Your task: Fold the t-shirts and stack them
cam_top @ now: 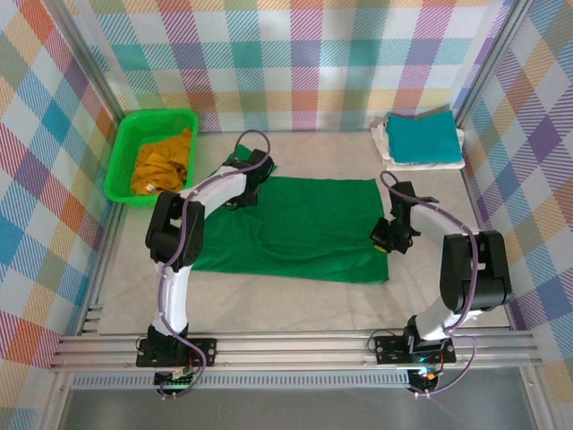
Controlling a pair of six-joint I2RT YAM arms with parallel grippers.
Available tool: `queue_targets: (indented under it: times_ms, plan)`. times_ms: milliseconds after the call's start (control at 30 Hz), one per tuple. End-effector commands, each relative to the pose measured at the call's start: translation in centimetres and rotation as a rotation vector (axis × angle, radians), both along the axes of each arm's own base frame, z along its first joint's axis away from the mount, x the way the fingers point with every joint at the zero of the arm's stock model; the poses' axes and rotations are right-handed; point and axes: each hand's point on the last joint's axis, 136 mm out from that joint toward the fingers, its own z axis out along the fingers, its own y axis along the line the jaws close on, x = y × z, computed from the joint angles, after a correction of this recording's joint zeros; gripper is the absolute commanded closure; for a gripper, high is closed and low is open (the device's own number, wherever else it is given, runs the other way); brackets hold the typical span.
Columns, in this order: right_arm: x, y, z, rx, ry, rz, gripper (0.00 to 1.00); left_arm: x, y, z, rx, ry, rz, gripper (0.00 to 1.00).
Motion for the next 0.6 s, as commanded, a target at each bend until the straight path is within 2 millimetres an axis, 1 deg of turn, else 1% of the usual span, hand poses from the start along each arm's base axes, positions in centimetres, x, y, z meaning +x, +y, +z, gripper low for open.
queue_targets:
  times_ms: [0,133,233,367,467,567]
  plan:
    - [0.6,-1.1,1.8,-0.040,-0.051,-0.048,1.00,0.1,0.8,2.8,0.044,-0.059,0.033,1.00]
    - [0.0,-2.4,2.0,-0.068,-0.059,-0.103,1.00,0.1,0.9,3.0,0.047,-0.075,0.038,1.00]
    - [-0.4,-3.0,1.6,-0.072,-0.045,-0.122,1.00,0.2,0.9,2.8,0.053,-0.074,0.037,1.00]
    - [-0.9,-3.1,0.2,-0.071,-0.011,-0.130,1.00,0.6,1.1,2.1,0.078,-0.071,0.039,1.00]
    - [-0.5,-2.7,-0.6,-0.050,-0.009,-0.130,1.00,0.9,1.0,1.6,0.080,-0.071,0.032,1.00]
    - [0.8,-2.3,-0.4,-0.027,-0.033,-0.125,1.00,1.1,0.8,1.9,0.072,-0.082,0.031,1.00]
